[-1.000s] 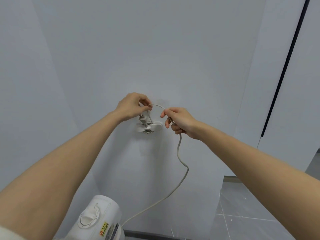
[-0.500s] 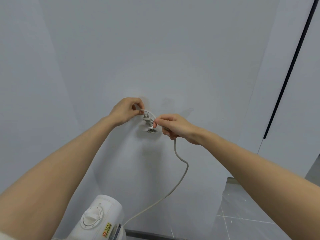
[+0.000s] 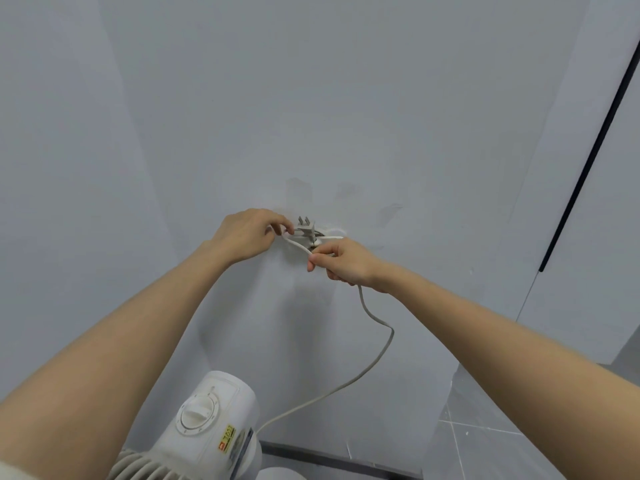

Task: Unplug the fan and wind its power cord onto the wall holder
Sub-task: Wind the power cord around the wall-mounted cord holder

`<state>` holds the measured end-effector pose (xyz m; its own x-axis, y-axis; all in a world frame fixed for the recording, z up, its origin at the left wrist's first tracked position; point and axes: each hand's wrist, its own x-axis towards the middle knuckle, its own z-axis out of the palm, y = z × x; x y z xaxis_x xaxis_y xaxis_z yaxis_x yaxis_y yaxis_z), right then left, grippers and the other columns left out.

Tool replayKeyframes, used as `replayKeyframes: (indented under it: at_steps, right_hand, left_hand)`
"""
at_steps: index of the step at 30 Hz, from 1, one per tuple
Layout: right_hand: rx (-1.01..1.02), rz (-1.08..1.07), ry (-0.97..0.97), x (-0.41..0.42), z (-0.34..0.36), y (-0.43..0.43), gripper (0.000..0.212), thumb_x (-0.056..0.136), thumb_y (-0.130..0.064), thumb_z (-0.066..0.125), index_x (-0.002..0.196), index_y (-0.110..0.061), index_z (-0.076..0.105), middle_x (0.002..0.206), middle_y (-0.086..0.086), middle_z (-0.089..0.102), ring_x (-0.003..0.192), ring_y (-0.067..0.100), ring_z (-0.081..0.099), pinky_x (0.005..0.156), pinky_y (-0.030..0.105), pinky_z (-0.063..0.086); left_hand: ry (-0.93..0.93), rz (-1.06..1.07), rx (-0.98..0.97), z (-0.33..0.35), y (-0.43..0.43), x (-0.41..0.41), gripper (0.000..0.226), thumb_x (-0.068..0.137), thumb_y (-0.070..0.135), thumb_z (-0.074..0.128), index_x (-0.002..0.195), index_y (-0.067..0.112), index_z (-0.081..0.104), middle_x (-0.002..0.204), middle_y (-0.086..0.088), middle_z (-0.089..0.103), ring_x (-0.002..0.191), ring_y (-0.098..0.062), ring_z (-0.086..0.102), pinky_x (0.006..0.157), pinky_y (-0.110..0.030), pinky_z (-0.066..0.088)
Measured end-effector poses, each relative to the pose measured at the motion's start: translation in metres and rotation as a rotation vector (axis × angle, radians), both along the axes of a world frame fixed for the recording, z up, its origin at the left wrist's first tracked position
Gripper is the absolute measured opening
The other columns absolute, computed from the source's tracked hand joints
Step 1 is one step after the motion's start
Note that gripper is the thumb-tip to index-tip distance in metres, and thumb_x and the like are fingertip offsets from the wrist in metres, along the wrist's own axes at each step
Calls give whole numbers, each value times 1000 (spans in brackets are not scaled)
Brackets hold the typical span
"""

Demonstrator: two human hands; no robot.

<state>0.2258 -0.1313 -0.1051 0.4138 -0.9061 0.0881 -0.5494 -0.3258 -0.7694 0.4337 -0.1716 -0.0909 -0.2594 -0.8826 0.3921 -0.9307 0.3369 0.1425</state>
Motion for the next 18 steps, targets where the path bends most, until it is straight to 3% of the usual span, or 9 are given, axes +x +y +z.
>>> replayKeyframes:
  at_steps: [2,6,11,15,18]
  right_hand:
    - [-5,-22,52,1,-4,-3,21,95,-22,50,86,-17,68,55,-1,46,44,6,42,41,12,32]
    - [1,-67,172,-1,-16,-8,26,95,-25,48,94,-18,72,54,1,51,49,6,43,41,10,33]
    - [-6,-131,199,-1,-32,-15,27,94,-25,49,91,-19,74,53,1,54,53,8,49,56,23,41]
    - [-19,-142,227,9,-40,-22,25,93,-26,50,84,-22,74,50,-3,54,62,14,56,72,30,50]
    - [-33,-180,285,14,-45,-25,25,92,-25,49,83,-25,73,52,-5,54,70,19,58,78,32,52]
  left_hand:
    - [-20,30,11,0,1,-2,44,87,14,40,108,43,66,107,11,65,100,-17,57,73,-30,44]
    - [79,77,97,-6,1,-8,37,90,26,42,109,45,67,97,6,64,97,-20,57,76,-31,45]
    - [168,62,184,-4,-3,-11,39,87,18,45,104,41,71,73,10,58,84,-21,56,72,-32,46]
    - [91,51,210,-6,-7,-8,47,83,9,44,111,39,68,88,-1,60,90,-23,58,82,-39,52]
    - [58,44,229,-5,-9,-8,39,84,14,48,110,34,69,89,-3,59,90,-22,57,82,-39,52]
